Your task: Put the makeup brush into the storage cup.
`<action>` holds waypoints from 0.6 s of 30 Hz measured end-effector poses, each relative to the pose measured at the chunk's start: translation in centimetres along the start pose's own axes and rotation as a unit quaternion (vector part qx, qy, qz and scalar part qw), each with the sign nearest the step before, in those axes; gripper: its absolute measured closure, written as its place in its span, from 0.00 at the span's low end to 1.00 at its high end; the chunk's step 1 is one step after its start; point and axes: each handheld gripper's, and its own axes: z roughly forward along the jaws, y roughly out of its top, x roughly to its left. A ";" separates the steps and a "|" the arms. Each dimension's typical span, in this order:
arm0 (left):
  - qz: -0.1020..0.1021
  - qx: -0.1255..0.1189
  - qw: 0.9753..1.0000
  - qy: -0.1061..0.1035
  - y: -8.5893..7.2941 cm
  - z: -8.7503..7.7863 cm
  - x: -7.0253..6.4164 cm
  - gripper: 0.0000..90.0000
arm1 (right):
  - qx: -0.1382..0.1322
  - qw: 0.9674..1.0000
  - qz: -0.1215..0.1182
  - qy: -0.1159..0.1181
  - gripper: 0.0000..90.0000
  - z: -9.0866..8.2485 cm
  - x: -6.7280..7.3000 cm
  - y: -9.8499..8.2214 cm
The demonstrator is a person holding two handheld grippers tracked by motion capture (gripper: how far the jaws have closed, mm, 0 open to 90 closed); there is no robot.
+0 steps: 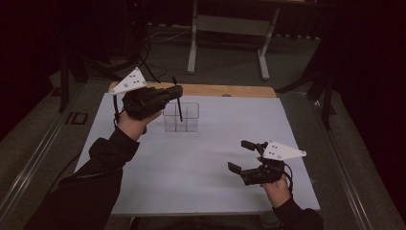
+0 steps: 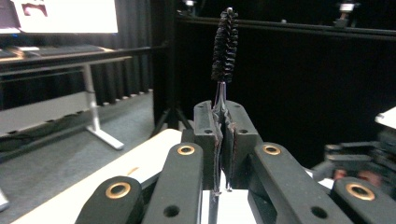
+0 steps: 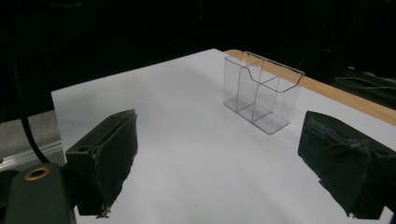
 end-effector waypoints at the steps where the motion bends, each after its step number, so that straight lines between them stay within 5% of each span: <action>1: 0.002 -0.002 1.000 0.006 0.1 0.0 0.2 0.95 | -0.002 1.000 -0.001 -0.003 0.13 -0.2 0.0 -0.1; 18: 0.013 0.005 0.996 0.086 -0.2 0.9 4.7 0.95 | -0.019 1.000 0.006 -0.017 0.13 -0.9 -0.2 -0.3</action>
